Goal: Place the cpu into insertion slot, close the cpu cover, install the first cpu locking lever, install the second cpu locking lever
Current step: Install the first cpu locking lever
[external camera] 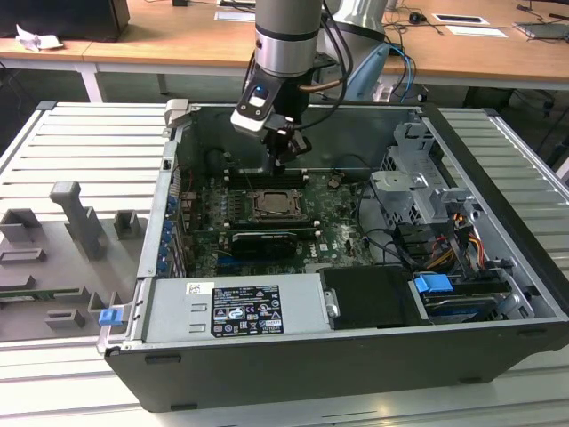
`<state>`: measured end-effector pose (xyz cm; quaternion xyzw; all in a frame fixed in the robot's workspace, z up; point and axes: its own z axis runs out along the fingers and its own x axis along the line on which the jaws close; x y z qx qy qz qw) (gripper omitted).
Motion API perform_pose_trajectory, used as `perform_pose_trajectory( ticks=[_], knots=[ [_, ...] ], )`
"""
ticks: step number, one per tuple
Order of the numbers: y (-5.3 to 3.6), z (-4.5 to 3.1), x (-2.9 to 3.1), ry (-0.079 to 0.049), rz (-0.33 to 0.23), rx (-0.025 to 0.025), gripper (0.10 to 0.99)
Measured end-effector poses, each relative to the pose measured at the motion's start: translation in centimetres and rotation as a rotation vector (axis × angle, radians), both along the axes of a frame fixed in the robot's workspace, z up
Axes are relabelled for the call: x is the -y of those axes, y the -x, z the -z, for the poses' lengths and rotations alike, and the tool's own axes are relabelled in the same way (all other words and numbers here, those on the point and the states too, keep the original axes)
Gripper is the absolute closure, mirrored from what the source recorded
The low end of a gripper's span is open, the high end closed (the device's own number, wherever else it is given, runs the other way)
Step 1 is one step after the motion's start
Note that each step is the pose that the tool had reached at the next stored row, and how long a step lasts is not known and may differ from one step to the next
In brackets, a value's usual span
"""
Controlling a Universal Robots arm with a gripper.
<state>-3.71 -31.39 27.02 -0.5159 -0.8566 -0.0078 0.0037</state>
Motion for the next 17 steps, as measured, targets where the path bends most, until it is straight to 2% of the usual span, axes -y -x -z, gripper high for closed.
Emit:
perform_pose_trajectory(
  ticks=[9, 17],
  knots=[
    [0.0, 0.0, 0.02, 0.0, -0.05, 0.0, 0.98],
    [0.0, 0.0, 0.05, 0.0, -0.123, 0.0, 0.98]
  ],
)
